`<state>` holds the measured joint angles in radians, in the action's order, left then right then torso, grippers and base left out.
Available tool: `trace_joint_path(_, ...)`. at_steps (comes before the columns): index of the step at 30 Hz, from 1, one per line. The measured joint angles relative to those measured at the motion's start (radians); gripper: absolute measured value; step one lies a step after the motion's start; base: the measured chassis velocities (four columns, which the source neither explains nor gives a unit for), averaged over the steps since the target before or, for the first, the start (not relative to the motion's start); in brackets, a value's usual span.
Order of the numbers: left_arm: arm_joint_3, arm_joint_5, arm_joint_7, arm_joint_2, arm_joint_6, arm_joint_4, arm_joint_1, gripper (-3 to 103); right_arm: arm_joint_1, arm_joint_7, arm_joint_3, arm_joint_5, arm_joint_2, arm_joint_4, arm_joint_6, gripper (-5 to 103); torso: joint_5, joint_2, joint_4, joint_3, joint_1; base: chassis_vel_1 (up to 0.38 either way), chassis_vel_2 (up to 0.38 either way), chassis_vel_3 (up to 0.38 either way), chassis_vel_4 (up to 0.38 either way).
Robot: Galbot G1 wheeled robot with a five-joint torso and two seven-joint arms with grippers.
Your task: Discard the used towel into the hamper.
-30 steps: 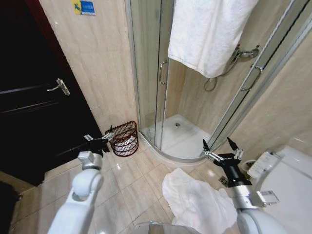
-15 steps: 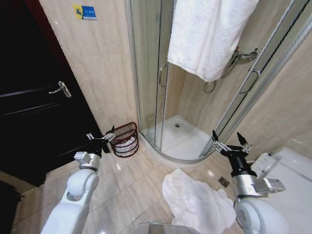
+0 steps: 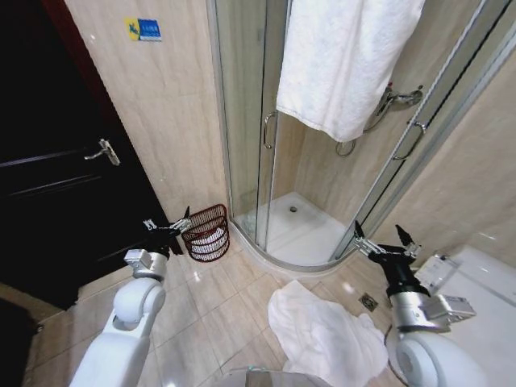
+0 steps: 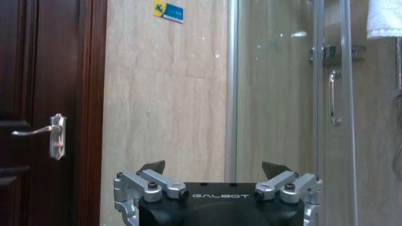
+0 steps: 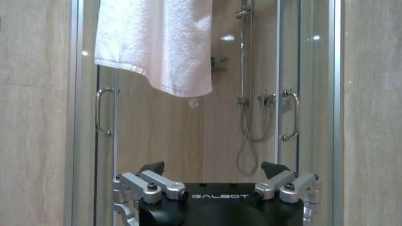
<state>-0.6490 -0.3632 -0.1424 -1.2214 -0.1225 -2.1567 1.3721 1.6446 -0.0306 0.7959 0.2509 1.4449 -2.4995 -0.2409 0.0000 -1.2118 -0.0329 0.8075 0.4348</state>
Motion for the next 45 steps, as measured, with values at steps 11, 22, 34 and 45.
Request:
trace_joint_path(11,-0.006,0.001,-0.005,0.005,-0.006,-0.028,0.01,100,0.006,-0.006,0.001,0.001,0.002,-0.001,-0.002,100,0.0,-0.061,0.0,0.033,0.027,0.0,0.0,0.0,0.0)
trace_joint_path(22,-0.011,-0.002,-0.005,0.008,-0.007,-0.043,0.018,100,0.029,-0.007,0.01,0.002,-0.003,-0.001,-0.001,100,0.0,-0.12,0.0,0.065,0.055,0.0,0.0,0.0,0.0)
trace_joint_path(34,-0.018,-0.004,-0.002,0.007,-0.01,-0.062,0.028,100,0.045,-0.006,0.012,0.001,0.002,-0.001,-0.001,100,0.0,-0.189,0.0,0.103,0.086,0.0,0.0,0.0,0.0)
trace_joint_path(45,-0.011,-0.006,-0.001,0.008,-0.007,-0.06,0.029,100,0.042,-0.003,0.008,-0.002,0.015,-0.001,0.0,100,-0.0001,-0.254,0.0,0.138,0.116,0.0,0.0,0.0,0.0)
